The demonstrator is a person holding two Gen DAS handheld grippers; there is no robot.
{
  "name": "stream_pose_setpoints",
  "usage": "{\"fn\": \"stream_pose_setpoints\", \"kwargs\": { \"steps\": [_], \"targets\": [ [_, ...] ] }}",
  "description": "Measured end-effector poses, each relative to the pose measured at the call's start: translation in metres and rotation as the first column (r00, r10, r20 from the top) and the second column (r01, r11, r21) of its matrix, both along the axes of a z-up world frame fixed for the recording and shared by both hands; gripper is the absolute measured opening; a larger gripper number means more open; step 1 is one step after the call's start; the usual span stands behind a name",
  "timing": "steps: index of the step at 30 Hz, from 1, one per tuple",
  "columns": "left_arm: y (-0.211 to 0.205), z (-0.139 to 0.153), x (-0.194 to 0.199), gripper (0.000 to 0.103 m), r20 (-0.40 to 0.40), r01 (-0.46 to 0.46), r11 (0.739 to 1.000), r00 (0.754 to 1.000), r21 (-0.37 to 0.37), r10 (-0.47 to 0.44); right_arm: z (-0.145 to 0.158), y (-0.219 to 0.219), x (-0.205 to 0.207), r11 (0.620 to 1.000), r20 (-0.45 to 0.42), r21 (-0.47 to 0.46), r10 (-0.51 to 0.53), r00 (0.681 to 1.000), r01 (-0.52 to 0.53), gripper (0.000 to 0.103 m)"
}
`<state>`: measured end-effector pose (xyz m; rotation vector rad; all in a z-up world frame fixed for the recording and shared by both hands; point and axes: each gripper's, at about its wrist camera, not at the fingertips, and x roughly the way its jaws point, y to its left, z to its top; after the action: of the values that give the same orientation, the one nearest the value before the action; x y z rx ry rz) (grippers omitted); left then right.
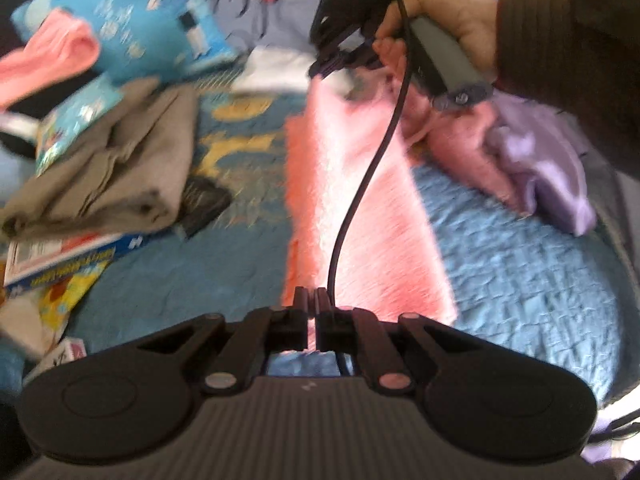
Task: Fold towel
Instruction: 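Lift the blanket corner with the right tool and fold it over lengthwise, then open the right tool and move it to the end of the folded strip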
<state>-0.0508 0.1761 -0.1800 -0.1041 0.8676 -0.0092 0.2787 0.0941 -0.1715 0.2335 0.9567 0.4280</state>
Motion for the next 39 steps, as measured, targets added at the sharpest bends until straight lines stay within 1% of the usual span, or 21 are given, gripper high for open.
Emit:
{"fn": "stream_pose_setpoints", "kwargs": {
  "steps": [2,4,5,7,9,11,13,14,15,16,18,20,23,25,29,30,32,33,34,35,39],
  "targets": [
    [0.003,-0.007,0.005,0.003,-0.039,-0.011,1.0,0.999,-0.005,0.011,-0.009,0.007,0.002,1.0,-0.014,-0.004,-0.015,1.0,0.015,0.008],
    [0.001,-0.01,0.006,0.004,-0.053,-0.013,1.0,0.998,0.017,0.014,-0.012,0.007,-0.001,0.999,-0.012,0.014,-0.034,0.999,0.034,0.015],
    [0.0,-0.011,0.006,0.005,-0.057,-0.016,0.999,0.998,0.031,0.017,-0.012,0.005,-0.002,0.998,-0.01,0.032,-0.05,0.999,0.05,0.015],
    [-0.001,-0.01,0.006,0.011,-0.05,-0.037,0.998,0.998,0.052,0.039,-0.008,-0.005,-0.006,0.995,0.004,0.067,-0.079,0.997,0.079,0.015],
    [0.003,-0.008,0.004,0.023,-0.034,-0.06,0.997,0.998,0.046,0.061,0.0,-0.018,-0.01,0.99,0.021,0.098,-0.103,0.994,0.1,0.016],
    [0.008,-0.005,0.001,0.023,-0.022,-0.082,0.996,0.996,0.023,0.082,0.006,-0.04,-0.019,0.984,0.018,0.139,-0.114,0.993,0.11,0.018],
    [0.012,0.0,0.0,0.028,-0.009,-0.109,0.994,0.994,0.009,0.109,0.01,-0.061,-0.031,0.978,0.017,0.176,-0.119,0.993,0.114,0.023],
    [0.015,0.002,-0.001,0.032,0.001,-0.124,0.992,0.992,0.001,0.124,0.011,-0.074,-0.039,0.977,0.019,0.184,-0.114,0.993,0.108,0.025],
    [0.018,0.005,-0.003,0.039,0.016,-0.136,0.991,0.991,-0.008,0.137,0.013,-0.087,-0.049,0.976,0.022,0.191,-0.107,0.994,0.101,0.03],
    [0.021,0.008,-0.005,0.042,0.032,-0.149,0.989,0.988,-0.014,0.149,0.015,-0.101,-0.058,0.976,0.024,0.197,-0.101,0.995,0.094,0.035],
    [0.026,0.012,-0.008,0.051,0.061,-0.173,0.985,0.983,-0.019,0.174,0.013,-0.127,-0.081,0.979,0.019,0.195,-0.068,0.998,0.063,0.035],
    [0.031,0.016,-0.012,0.058,0.086,-0.197,0.98,0.976,-0.022,0.198,0.006,-0.147,-0.101,0.979,-0.013,0.198,-0.039,0.999,0.041,0.036],
    [0.038,0.017,-0.012,0.063,0.098,-0.229,0.973,0.968,-0.042,0.232,-0.013,-0.168,-0.137,0.976,-0.085,0.217,0.0,0.996,0.019,0.036],
    [0.04,0.017,-0.012,0.064,0.1,-0.241,0.97,0.965,-0.042,0.244,-0.027,-0.174,-0.16,0.971,-0.131,0.24,0.018,0.991,0.014,0.036],
    [0.037,0.016,-0.014,0.064,0.11,-0.243,0.97,0.964,-0.022,0.244,-0.059,-0.17,-0.19,0.959,-0.206,0.282,0.051,0.977,0.009,0.035],
    [0.036,0.016,-0.014,0.067,0.114,-0.241,0.97,0.964,-0.016,0.241,-0.066,-0.166,-0.195,0.957,-0.22,0.291,0.058,0.974,0.009,0.035],
    [0.034,0.016,-0.015,0.069,0.122,-0.239,0.971,0.964,-0.002,0.237,-0.078,-0.161,-0.202,0.95,-0.255,0.313,0.062,0.965,0.022,0.034],
    [0.033,0.016,-0.015,0.069,0.125,-0.238,0.971,0.964,0.005,0.236,-0.082,-0.159,-0.206,0.948,-0.27,0.315,0.054,0.961,0.035,0.029],
    [0.033,0.016,-0.015,0.069,0.128,-0.237,0.971,0.964,0.009,0.234,-0.085,-0.156,-0.209,0.948,-0.285,0.315,0.045,0.958,0.049,0.014],
    [0.032,0.017,-0.016,0.069,0.132,-0.236,0.972,0.964,0.012,0.232,-0.086,-0.156,-0.213,0.947,-0.282,0.316,0.036,0.959,0.058,0.007],
    [0.031,0.018,-0.018,0.069,0.15,-0.237,0.971,0.961,0.021,0.232,-0.074,-0.161,-0.229,0.934,-0.235,0.352,0.024,0.972,0.062,0.006]
  ]
}}
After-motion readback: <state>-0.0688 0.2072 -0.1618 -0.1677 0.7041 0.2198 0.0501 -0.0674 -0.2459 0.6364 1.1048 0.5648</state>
